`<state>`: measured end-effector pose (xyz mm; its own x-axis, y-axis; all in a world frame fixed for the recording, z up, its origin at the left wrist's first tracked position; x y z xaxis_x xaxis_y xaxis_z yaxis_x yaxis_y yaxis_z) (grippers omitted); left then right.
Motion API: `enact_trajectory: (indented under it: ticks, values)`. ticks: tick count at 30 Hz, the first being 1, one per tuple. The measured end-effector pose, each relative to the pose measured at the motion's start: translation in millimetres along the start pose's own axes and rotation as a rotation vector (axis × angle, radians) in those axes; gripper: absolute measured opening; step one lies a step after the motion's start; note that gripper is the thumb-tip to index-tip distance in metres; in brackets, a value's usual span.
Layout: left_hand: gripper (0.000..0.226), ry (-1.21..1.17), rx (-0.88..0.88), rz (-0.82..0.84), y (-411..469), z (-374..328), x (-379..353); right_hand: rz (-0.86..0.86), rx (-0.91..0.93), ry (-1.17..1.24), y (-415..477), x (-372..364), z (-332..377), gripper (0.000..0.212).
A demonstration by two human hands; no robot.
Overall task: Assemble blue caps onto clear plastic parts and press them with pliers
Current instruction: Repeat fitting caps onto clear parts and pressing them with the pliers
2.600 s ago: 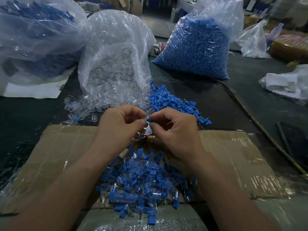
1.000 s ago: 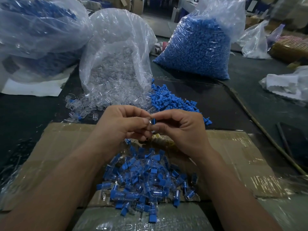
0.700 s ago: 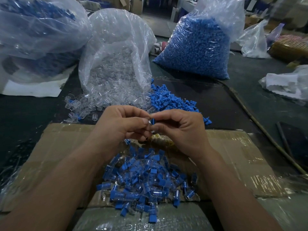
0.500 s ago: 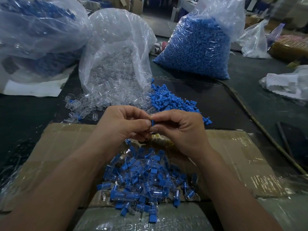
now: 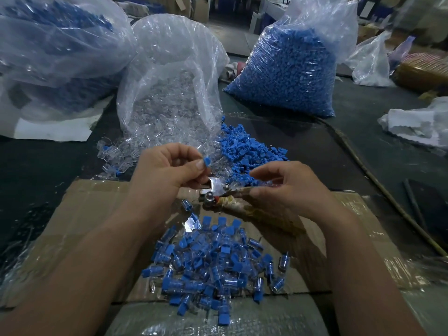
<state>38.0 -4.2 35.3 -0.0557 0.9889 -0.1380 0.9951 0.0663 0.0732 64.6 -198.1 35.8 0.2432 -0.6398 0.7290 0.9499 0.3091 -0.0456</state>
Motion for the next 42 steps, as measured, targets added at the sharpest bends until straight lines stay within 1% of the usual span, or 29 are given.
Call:
enact_trajectory:
  ticks: [2, 5, 8, 10, 14, 16, 21, 25, 29, 34, 37, 42]
  values:
    - [0.02, 0.004, -0.008, -0.001, 1, 1, 0, 0.121, -0.077, -0.085, -1, -9, -8, 0.033]
    - [0.021, -0.002, -0.011, -0.001, 2, 1, 0, 0.228, -0.103, -0.202, -2, -21, -10, 0.057]
    - [0.018, -0.006, -0.004, 0.001, 2, 2, -1, 0.254, -0.099, -0.289, -2, -28, -10, 0.078]
    - [0.016, -0.001, -0.002, 0.01, 2, 3, -2, 0.24, -0.087, -0.323, -1, -30, -9, 0.083]
    - [0.013, 0.002, 0.001, 0.028, 1, 3, -4, 0.197, -0.07, -0.311, 0, -28, -6, 0.078]
    - [0.012, -0.002, -0.002, 0.02, 1, 3, -3, 0.184, -0.05, -0.331, 0, -27, -3, 0.071]
    - [0.013, -0.007, -0.012, -0.007, 3, 4, 0, 0.11, 0.0, -0.428, 2, -27, 8, 0.037]
    - [0.013, 0.003, -0.027, -0.025, 4, 4, 3, 0.023, 0.024, -0.505, 5, -28, 10, 0.019]
    - [0.015, -0.002, -0.043, -0.058, 6, 1, 6, -0.1, 0.057, -0.44, 3, -15, 10, 0.02]
    - [0.016, -0.013, -0.056, -0.108, 5, 1, 9, -0.261, 0.101, -0.271, -2, 2, 19, 0.037]
    - [0.017, 0.004, -0.074, -0.121, 4, -1, 9, -0.246, 0.122, -0.189, -5, -3, 24, 0.038]
    - [0.02, 0.071, -0.124, -0.119, 2, -9, 5, -0.155, 0.156, -0.212, -4, -17, 29, 0.036]
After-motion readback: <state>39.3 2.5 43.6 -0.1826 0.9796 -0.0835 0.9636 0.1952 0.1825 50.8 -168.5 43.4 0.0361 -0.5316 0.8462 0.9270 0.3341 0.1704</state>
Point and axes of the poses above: each hand's wrist, its own y-axis towards the middle knuckle, its own x-axis out of the back of the hand, z = x × y, the point moved 8 cm from there along y, towards the middle knuckle
